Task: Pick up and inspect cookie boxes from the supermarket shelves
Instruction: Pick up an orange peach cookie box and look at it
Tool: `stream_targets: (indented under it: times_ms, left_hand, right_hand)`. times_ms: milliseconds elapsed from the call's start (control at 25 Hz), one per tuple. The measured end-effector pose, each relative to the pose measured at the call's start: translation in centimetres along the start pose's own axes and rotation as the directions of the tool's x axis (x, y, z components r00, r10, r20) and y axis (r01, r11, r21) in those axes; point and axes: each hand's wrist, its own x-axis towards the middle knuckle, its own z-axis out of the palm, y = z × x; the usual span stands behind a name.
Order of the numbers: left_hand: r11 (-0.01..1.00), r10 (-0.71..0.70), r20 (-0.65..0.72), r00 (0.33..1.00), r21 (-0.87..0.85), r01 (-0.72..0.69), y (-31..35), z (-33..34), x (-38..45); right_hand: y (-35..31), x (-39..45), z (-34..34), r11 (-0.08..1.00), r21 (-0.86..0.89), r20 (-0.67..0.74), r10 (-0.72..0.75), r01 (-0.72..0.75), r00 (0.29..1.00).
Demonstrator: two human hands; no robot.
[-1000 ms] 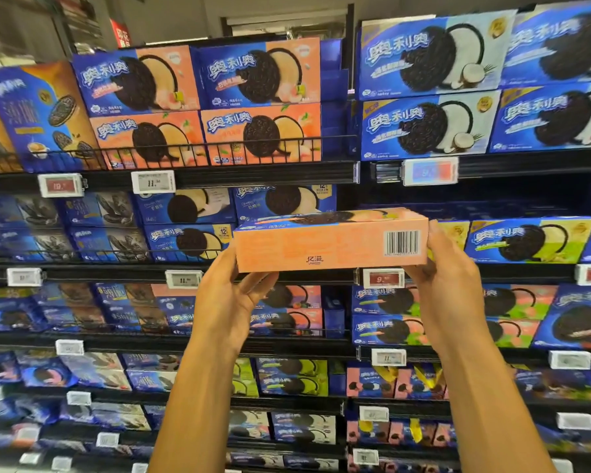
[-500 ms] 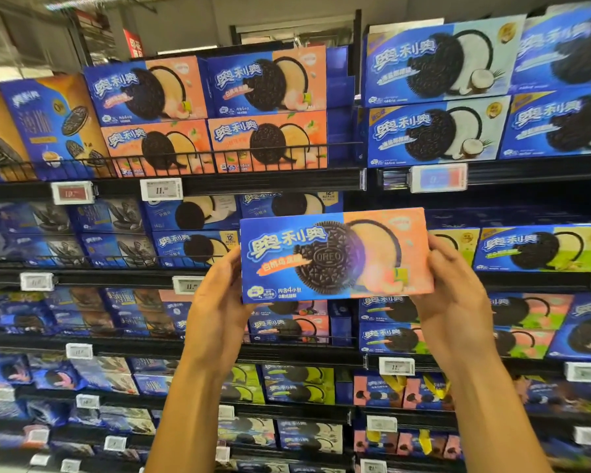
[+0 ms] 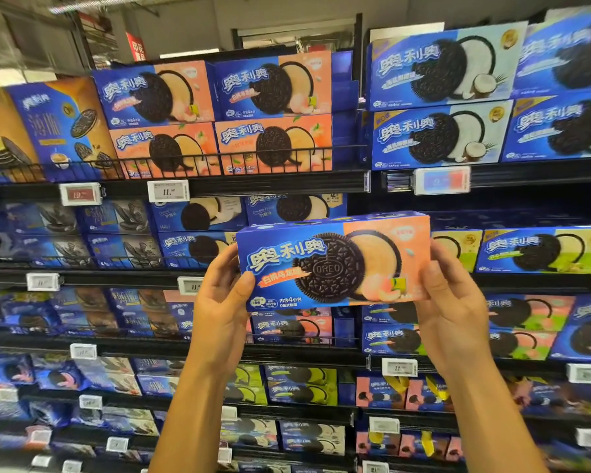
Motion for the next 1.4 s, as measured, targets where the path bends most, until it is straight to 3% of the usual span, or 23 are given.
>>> stream_targets:
  times_ms: [240,600,800,1040,1240,1400]
  left_hand:
    - [0.938,0.155,0.093,0.984,0.297,-0.176,1.1,-1.4,0.0]
    - [0.900,0.264,0.083,0.961,0.336,-0.277,2.0,-1.1,-0.3]
    - [0.894,0.257,0.034,0.966,0.372,-0.251,2.1,-1.5,-0.5]
    - [0.926,0.168,0.085,0.982,0.329,-0.187,2.1,-2.1,-0.1]
    - [0.979,-0.005,-0.043,0.999,0.206,0.014,1.2,-1.8,0.3]
    - [0.982,-0.071,-0.111,0.991,0.166,0.089,0.6,-1.4,0.6]
  right_hand:
    - [0.2,-0.7,0.1,0.941,-0.309,0.039,-0.131,0.136,0.991]
    - [0.2,-1.2,0.9,0.932,-0.316,0.037,-0.175,0.178,0.984]
    - [0.3,-1.1,1.1,0.930,-0.310,0.062,-0.188,0.198,0.980]
    - [0.2,-1.0,1.6,0.926,-0.314,0.065,-0.199,0.209,0.978]
    - [0.6,-0.8,1.8,0.942,-0.331,-0.053,-0.073,0.052,0.996]
    - [0.4,-0.8,1.7,0.954,-0.299,-0.092,0.007,-0.034,0.996]
